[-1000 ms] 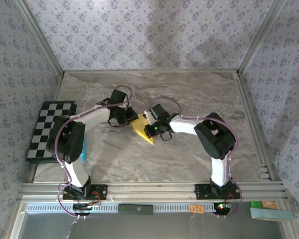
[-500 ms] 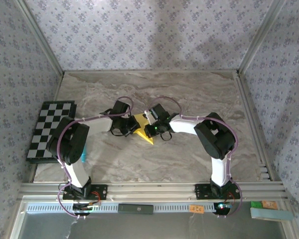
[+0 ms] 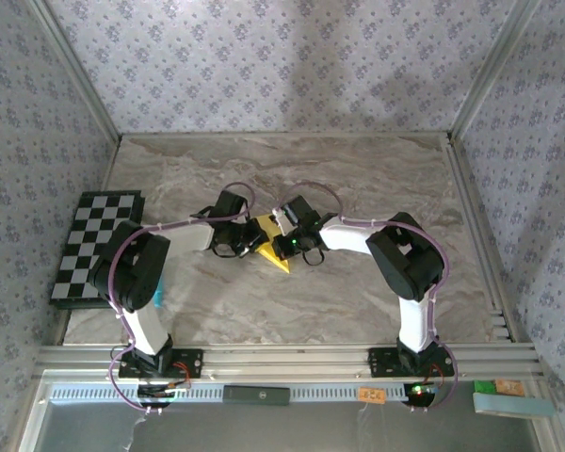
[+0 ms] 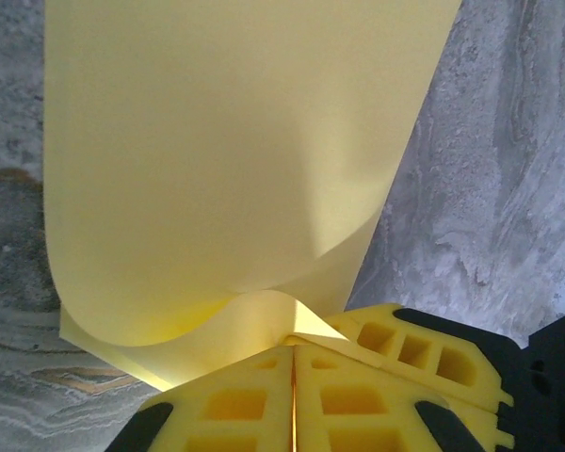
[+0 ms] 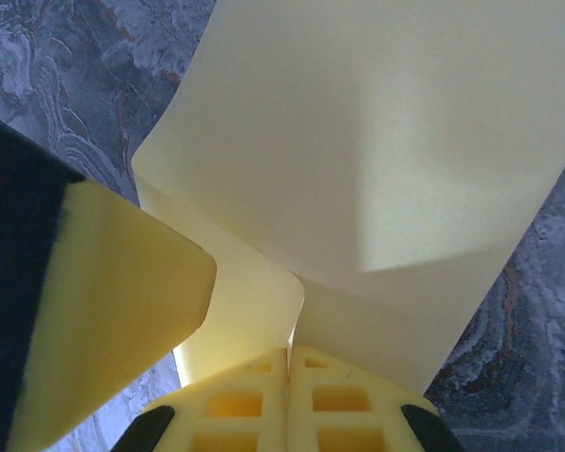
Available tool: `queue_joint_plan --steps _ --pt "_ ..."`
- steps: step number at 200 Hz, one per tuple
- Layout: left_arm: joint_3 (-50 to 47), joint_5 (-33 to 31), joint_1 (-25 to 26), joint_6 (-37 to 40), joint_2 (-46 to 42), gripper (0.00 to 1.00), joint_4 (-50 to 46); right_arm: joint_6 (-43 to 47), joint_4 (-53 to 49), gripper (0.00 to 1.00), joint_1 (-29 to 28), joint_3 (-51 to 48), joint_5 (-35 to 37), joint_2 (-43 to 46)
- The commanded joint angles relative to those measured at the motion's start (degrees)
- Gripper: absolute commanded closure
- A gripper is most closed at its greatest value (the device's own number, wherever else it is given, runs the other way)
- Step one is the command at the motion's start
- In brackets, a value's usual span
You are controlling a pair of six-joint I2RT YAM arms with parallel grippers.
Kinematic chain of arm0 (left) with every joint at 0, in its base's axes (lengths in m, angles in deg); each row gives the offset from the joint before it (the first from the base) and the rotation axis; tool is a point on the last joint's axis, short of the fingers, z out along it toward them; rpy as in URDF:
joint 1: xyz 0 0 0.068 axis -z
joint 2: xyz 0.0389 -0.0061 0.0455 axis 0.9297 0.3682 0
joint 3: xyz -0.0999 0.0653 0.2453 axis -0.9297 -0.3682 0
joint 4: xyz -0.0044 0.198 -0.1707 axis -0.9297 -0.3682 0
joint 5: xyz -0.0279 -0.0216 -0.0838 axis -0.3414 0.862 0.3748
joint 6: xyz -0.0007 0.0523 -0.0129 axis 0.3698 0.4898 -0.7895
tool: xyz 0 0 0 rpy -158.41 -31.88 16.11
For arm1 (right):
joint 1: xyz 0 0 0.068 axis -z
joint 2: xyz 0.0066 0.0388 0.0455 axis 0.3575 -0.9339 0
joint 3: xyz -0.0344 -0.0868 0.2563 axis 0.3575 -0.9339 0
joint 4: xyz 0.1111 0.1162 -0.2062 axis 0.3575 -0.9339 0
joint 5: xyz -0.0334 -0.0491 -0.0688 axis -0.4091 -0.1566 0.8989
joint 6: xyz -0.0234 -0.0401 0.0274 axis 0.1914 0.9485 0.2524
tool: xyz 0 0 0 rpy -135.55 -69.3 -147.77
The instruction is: Fold a paper plane with a square sheet of paper (pick it up from the middle)
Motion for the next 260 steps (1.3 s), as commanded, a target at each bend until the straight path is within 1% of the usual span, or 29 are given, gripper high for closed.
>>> queue_joint_plan --steps 1,260 --pt "-0.92 0.74 0.29 1.06 0.27 0.92 -0.14 -0.92 -4.17 1.00 0.26 0.20 0.76 -2.29" --pt "-1.87 -2.34 0.32 2.09 3.02 0.94 -1.85 -1.34 -5.15 1.00 0.35 1.07 0.78 -2.88"
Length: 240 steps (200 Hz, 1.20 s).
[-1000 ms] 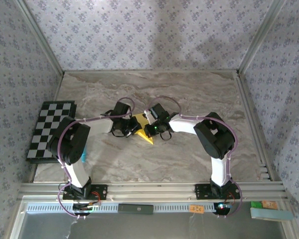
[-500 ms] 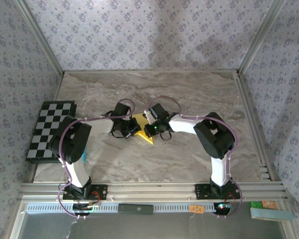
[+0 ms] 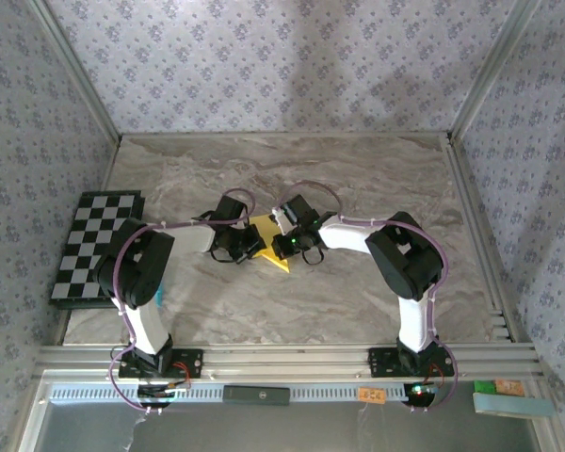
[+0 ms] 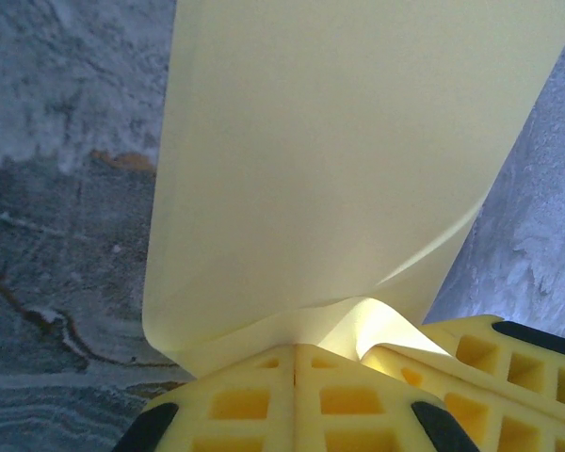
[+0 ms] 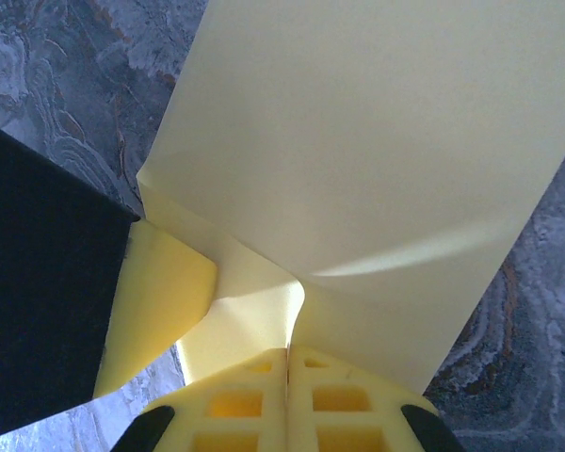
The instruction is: Fold a paper plane with a square sheet of paper (pick it up from the middle)
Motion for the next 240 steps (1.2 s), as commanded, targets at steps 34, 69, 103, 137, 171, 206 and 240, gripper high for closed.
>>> queue_joint_plan --steps 34,69,103,137,171,206,240 --pt "-0.11 -1.76 0.31 0.56 1.45 0.95 -2.99 -1.72 -4.26 1.00 0.39 0.59 0.36 -2.03" --pt "0.36 -2.84 0.28 0.47 1.85 0.95 -5.44 -4.81 -5.70 0.97 1.29 2.01 -0.71 0.13" --pt "0.69 -3.66 0.31 0.56 2.36 0.96 -7.10 -7.35 -8.75 0.86 2.65 4.47 -0.64 2.80" --pt "0.83 -3.57 0.31 0.38 2.95 0.96 -7.23 -8.11 -9.29 0.77 4.06 3.03 -1.01 6.19" --pt "0.90 -3.57 0.32 0.19 3.11 0.96 -7.23 -5.99 -9.72 0.79 3.95 1.04 -5.51 7.55" --pt "1.18 -3.42 0.32 0.30 3.34 0.96 -7.35 -4.51 -9.52 0.87 2.39 -0.34 -9.36 6.99" --pt "1.10 -3.48 0.25 0.12 3.52 0.96 -7.24 -4.76 -9.17 0.94 0.90 -0.88 -10.30 5.17"
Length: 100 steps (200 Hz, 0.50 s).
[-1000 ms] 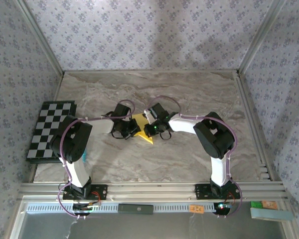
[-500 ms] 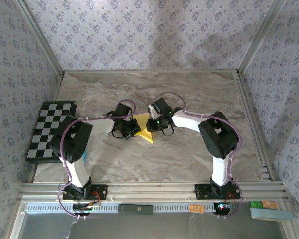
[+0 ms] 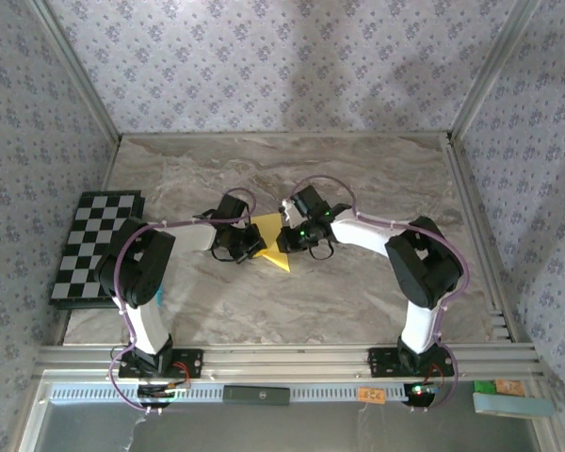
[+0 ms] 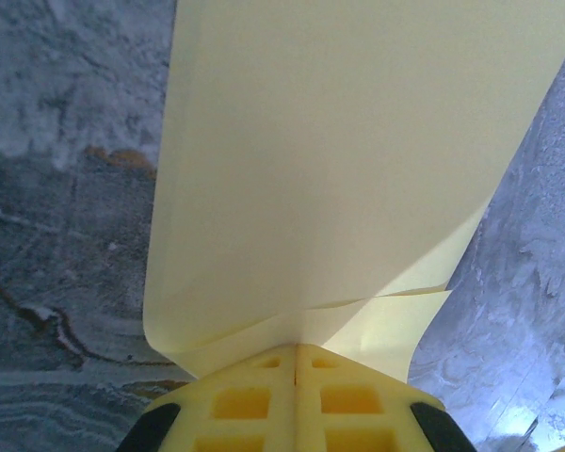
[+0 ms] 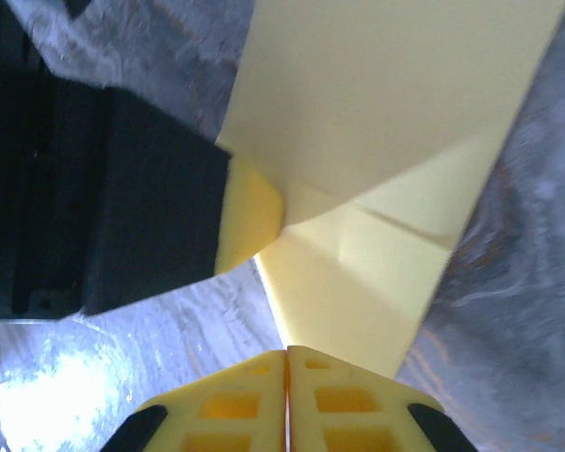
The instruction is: Fold a paper plane with a square sheet of paper (pick it up from the middle)
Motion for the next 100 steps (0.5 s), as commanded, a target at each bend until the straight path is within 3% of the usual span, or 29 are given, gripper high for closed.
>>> queue_joint_plan --steps 1,100 --pt "-0.28 -2.98 0.15 0.14 2.89 0.96 -4.95 0.66 -1.42 0.94 -1.01 -0.69 -2.59 -1.43" --pt "-0.43 -3.07 0.19 0.15 3.24 0.97 -5.60 0.04 -1.41 1.00 -2.93 0.47 -1.28 -5.37"
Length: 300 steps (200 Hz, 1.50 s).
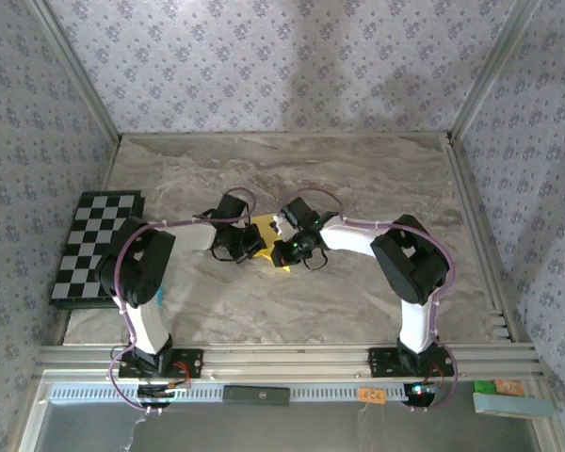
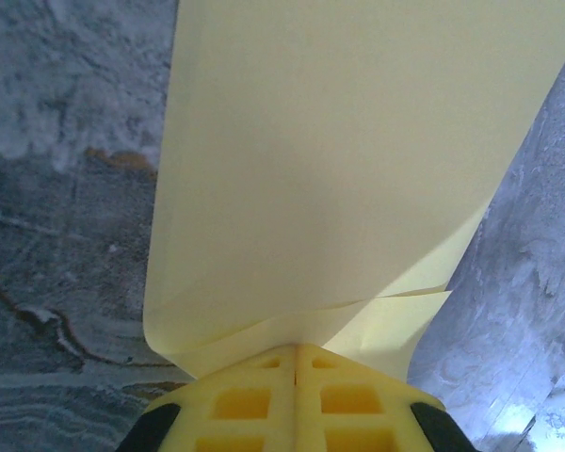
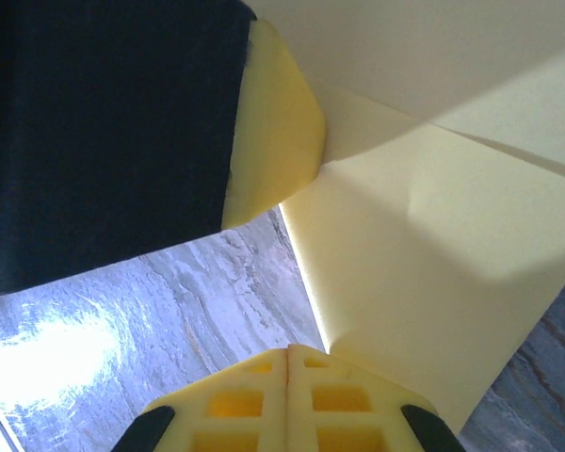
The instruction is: Fold a paper plane with a square sheet of paper (pick it up from the middle)
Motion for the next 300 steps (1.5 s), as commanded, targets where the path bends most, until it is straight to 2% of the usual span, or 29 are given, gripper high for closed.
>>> queue_joint_plan --steps 1,72,175,238,300 --pt "-0.66 -3.35 0.19 0.15 2.97 0.97 -5.43 0.06 -1.43 1.00 -0.18 0.68 0.49 -1.24" --pt "-0.66 -3.35 0.18 0.45 3.15 0.97 -5.71 0.39 -2.66 1.00 0.05 0.75 2.73 -1.64" --pt "-0.31 -3.59 0.16 0.92 3.58 0.97 -6.41 0.76 -2.83 1.00 0.84 -1.42 1.14 -1.74" --pt "0.01 -4.44 -0.01 1.81 4.27 0.98 -7.64 0.94 0.75 1.00 3.32 -8.68 -4.26 0.14" --pt "0.90 -4.41 -0.16 2.32 4.81 0.98 -8.23 -0.11 3.92 1.00 6.03 -16.84 -6.21 7.37"
